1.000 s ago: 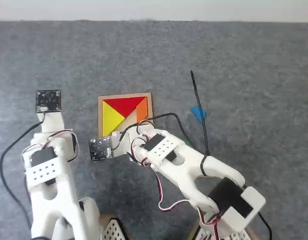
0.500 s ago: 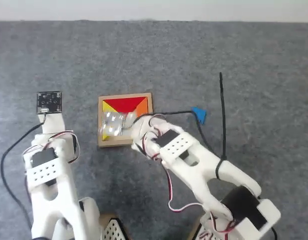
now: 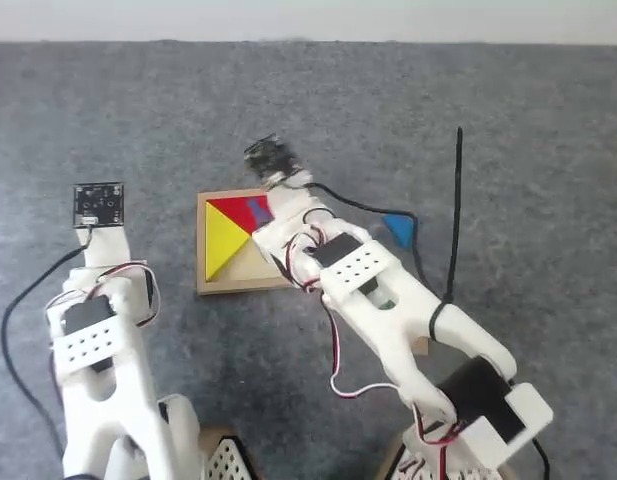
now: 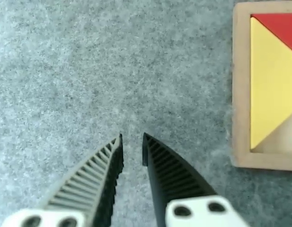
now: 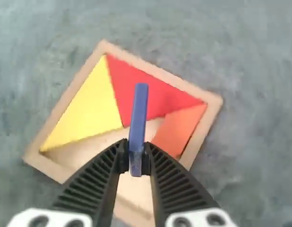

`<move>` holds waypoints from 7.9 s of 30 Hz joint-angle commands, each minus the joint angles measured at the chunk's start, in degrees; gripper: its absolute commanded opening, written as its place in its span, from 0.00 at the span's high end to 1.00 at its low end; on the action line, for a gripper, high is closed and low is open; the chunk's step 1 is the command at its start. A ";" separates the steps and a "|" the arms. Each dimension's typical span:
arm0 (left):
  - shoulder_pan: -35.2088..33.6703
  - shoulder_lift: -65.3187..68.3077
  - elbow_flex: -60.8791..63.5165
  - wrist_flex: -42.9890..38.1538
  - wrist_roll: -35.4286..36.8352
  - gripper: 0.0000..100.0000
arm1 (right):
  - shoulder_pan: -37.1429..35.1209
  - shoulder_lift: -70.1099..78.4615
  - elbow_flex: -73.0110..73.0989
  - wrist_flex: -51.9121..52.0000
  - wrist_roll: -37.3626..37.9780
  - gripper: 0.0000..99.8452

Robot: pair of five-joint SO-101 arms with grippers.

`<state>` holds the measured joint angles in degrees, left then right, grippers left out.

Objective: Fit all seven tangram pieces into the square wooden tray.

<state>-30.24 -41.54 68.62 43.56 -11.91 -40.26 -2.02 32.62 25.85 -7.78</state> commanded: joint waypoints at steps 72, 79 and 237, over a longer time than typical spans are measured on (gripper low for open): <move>43.60 29.01 -26.42 1.85 21.98 0.87 | 26.07 -37.41 16.09 18.33 -0.88 0.98; 44.22 41.41 -36.18 7.91 22.24 0.84 | 26.07 -37.41 16.70 18.15 -0.88 0.98; 16.70 6.86 -13.14 4.48 16.26 0.99 | 27.03 -49.19 23.74 55.78 46.33 0.97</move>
<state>-13.71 -32.92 55.52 47.78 4.70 -13.10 -42.02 55.74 77.19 36.35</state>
